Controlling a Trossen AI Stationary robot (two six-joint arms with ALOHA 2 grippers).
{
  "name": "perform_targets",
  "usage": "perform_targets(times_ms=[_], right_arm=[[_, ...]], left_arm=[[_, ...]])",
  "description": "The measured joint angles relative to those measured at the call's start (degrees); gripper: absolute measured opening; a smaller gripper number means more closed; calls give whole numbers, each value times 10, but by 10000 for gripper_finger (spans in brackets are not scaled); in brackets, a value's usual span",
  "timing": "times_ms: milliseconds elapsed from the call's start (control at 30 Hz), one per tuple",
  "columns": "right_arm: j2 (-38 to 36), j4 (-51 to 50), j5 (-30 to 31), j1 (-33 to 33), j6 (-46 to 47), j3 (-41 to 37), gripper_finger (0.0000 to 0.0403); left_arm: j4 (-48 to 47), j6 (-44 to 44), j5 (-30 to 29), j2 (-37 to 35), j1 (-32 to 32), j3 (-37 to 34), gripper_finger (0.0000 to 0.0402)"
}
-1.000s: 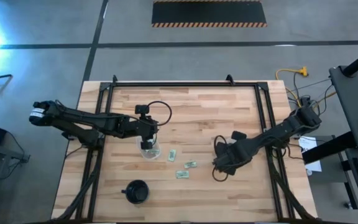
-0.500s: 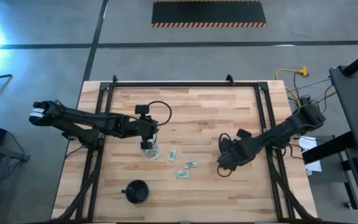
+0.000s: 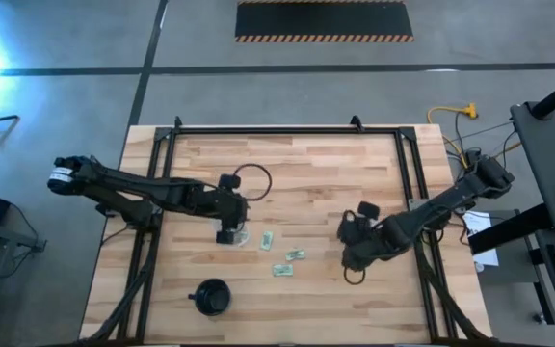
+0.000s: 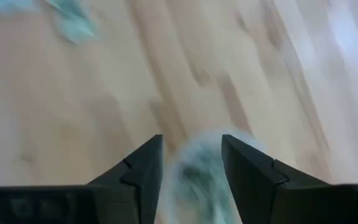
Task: Pick and place Stevia / Truvia into bins
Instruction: Put the stevia packet into the round transparent container
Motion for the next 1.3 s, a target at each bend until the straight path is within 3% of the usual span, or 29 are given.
perform_targets(times_ms=[200, 367, 667, 933, 1100, 1300], right_arm=[[15, 228, 1, 5, -171, -19, 148], [57, 288, -35, -22, -229, -22, 150], [141, 419, -104, -62, -281, -22, 194], [210, 438, -116, -89, -287, -7, 210], [233, 492, -159, -101, -292, -6, 216], [246, 495, -161, -107, -290, -5, 217]], left_arm=[[1, -13, 34, 45, -22, 7, 132], [13, -18, 28, 55, -29, 13, 132], [8, -48, 25, 31, -36, 3, 132], [-13, -50, 6, -4, -40, -5, 132], [-30, -62, -21, -25, -41, -14, 132], [-32, -61, -31, -38, -41, -17, 132]])
